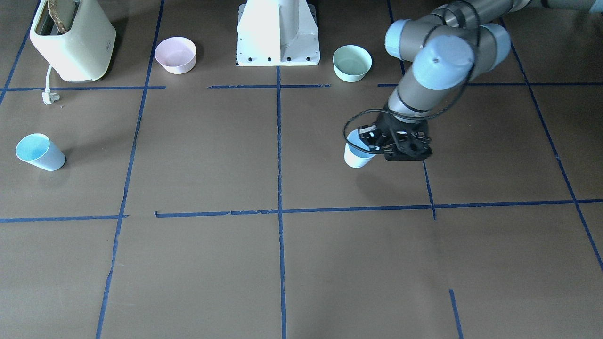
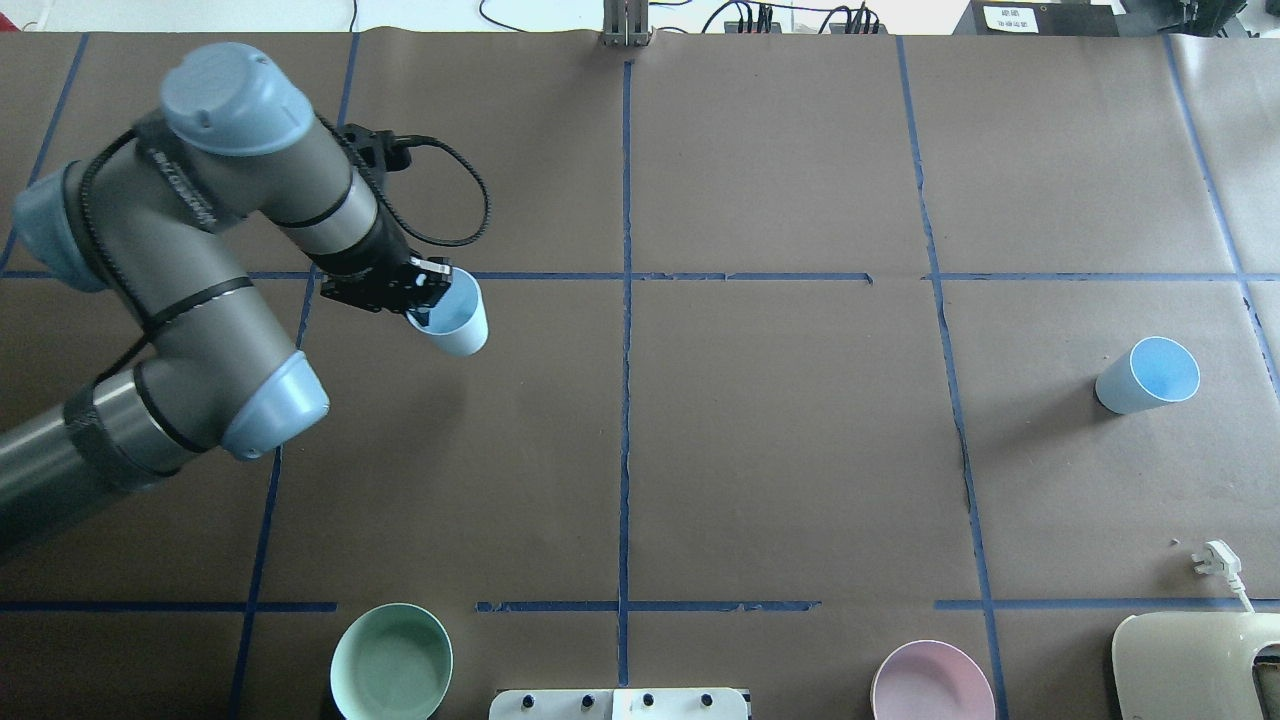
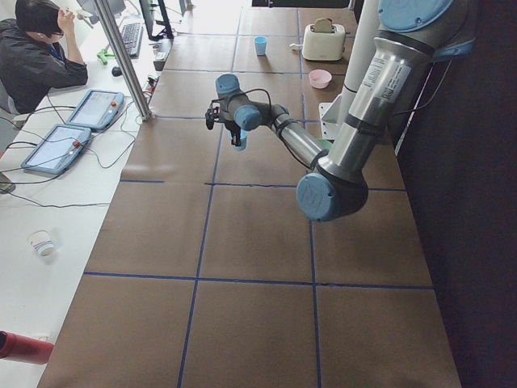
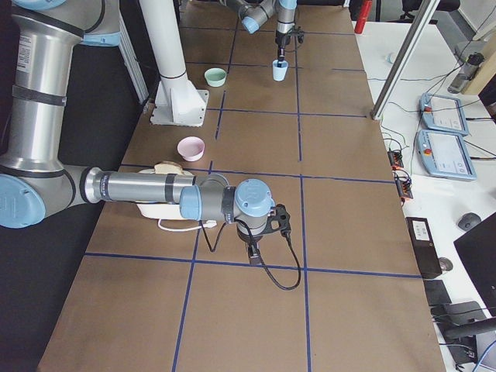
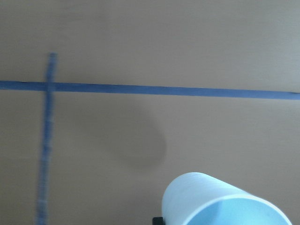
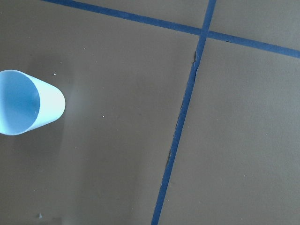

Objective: Stack blue cups with both arms
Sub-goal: 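Grasp the light-blue cup with the left gripper and carry it toward the table center, then lower the cup onto the table center and open the left gripper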

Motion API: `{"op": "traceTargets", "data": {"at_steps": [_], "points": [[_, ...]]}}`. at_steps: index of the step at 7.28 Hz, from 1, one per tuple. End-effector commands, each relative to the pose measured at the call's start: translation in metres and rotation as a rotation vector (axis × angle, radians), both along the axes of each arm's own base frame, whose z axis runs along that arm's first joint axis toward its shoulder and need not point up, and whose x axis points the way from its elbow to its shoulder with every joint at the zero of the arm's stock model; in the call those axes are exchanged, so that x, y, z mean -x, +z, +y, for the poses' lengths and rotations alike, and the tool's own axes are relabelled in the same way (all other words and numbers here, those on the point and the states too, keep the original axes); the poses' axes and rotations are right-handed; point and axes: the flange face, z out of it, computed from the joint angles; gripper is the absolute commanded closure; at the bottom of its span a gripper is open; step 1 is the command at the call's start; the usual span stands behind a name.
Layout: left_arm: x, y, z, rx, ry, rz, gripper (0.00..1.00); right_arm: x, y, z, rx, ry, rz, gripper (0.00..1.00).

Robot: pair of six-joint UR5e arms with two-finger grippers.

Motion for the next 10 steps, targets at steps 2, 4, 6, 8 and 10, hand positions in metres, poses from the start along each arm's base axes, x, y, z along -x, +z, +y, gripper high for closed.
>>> {"op": "traceTargets", "data": {"at_steps": [2, 4, 6, 8, 10], "points": [[-0.123, -0.081, 0.034, 0.009, -0.097, -0.025, 1.00, 0.000, 0.001, 0.000, -0.007, 0.002, 0.001, 0.00], [-0.143, -0.071, 0.041, -0.005, -0.100, -0.006, 1.00, 0.000, 0.002, 0.000, -0.005, 0.002, 0.001, 0.00], [-0.144, -0.066, 0.040, -0.008, -0.102, -0.015, 0.94, 0.000, 0.001, 0.000, -0.006, 0.002, 0.001, 0.00], [-0.145, -0.058, 0.039, -0.011, -0.097, -0.025, 0.24, 0.000, 0.002, 0.000, -0.005, 0.002, 0.001, 0.00], [-0.134, -0.068, 0.040, -0.035, -0.086, -0.012, 0.00, 0.001, -0.009, -0.006, -0.039, -0.002, 0.000, 0.00]]}}
